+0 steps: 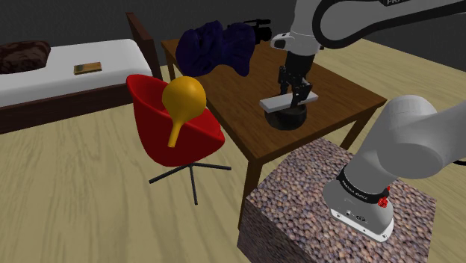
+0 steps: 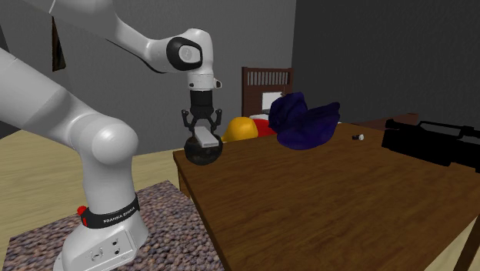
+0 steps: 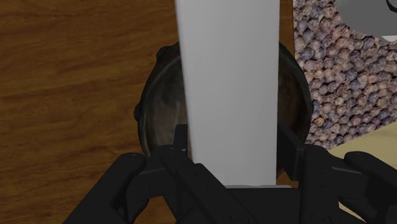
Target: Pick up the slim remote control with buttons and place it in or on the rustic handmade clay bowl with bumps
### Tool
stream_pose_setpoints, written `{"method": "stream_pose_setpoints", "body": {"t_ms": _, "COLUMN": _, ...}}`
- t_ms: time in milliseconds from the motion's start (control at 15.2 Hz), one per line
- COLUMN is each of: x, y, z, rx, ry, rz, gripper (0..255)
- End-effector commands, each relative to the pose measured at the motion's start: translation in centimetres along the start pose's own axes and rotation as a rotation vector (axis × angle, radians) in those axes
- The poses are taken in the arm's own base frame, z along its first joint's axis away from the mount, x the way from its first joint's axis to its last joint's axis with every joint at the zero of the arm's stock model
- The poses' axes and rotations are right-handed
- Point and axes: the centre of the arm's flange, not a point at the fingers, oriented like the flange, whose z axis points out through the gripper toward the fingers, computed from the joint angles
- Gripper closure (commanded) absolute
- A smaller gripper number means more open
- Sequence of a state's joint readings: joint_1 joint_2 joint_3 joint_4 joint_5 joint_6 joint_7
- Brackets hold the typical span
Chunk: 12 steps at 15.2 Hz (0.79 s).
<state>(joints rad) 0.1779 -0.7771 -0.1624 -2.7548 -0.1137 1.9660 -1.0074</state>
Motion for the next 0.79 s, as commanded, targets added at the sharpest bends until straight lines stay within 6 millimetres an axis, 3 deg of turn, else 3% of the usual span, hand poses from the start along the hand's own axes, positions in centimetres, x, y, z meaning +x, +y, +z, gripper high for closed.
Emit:
{"method": "stream_pose_setpoints", "body": {"t_ms": 0, "x": 0.0, "y": 0.0, "z": 0.1, "rx": 0.002, "ry": -0.001, "rz": 0.0, "gripper": 255}}
{"method": "stream_pose_setpoints", "body": {"t_ms": 66, "x": 0.0, "y": 0.0, "z": 0.1, "rx": 0.002, "ry": -0.001, "rz": 0.0, "gripper": 0}}
{"method": "stream_pose_setpoints", "body": {"t_ms": 396, "x": 0.0, "y": 0.0, "z": 0.1, "rx": 0.002, "ry": -0.001, "rz": 0.0, "gripper": 0}}
{"method": "stream_pose_setpoints", "body": {"t_ms": 660, "x": 0.0, "y": 0.0, "z": -4.9, "rx": 0.002, "ry": -0.001, "rz": 0.0, "gripper": 0}}
{"method": "stream_pose_setpoints", "body": {"t_ms": 726, "x": 0.0, "y": 0.0, "z": -4.9, "rx": 0.002, "ry": -0.001, "rz": 0.0, "gripper": 0}}
